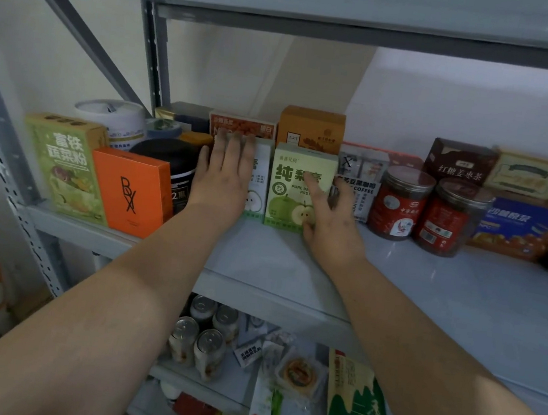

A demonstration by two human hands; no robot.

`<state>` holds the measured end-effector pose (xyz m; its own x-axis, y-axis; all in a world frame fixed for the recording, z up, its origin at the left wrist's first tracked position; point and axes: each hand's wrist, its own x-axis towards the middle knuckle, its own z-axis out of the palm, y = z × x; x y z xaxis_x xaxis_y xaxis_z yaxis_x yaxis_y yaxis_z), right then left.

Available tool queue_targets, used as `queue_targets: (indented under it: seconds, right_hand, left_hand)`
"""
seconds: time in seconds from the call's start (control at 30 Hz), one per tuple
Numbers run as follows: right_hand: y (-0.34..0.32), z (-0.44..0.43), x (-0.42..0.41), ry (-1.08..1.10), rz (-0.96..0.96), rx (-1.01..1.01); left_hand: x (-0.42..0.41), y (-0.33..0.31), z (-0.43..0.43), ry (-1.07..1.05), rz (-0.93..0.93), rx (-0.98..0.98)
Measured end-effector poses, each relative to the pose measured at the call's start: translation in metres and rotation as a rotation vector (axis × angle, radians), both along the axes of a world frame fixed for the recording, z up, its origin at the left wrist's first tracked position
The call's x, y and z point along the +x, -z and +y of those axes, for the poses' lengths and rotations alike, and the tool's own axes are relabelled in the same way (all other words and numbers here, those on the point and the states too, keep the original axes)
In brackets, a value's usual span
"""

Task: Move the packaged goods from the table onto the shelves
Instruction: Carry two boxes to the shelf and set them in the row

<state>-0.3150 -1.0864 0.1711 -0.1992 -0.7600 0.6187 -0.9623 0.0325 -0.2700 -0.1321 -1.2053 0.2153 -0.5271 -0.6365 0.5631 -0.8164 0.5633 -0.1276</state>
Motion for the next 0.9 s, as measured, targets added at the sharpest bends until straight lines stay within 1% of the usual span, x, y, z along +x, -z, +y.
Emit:
queue_targets:
  seconds: [0.17, 0.27, 0.33, 0.43, 0.9]
  right_hand:
    - [-0.001, 0.003, 0.001, -0.012, -0.017, -0.004]
    - [0.000, 0.004, 0.002, -0.017, -0.010, -0.002]
    - [0.000, 0.005, 0.002, -0.021, 0.000, -0.001]
    - [0.001, 0.007, 0.002, -0.018, 0.022, 0.008]
    - [-0.003, 0.017, 0.003, -0.033, 0.019, 0.064]
  left_hand:
    - [0.001, 0.017, 0.024, 0.111, 0.012, -0.001]
    - [-0.001, 0.037, 0.037, 0.199, -0.001, -0.046]
    - [-0.003, 0.044, 0.039, 0.196, -0.029, -0.053]
    - [-0.005, 0.042, 0.040, 0.165, -0.059, -0.010]
    - [-0.001, 0.040, 0.048, 0.206, -0.028, 0.062]
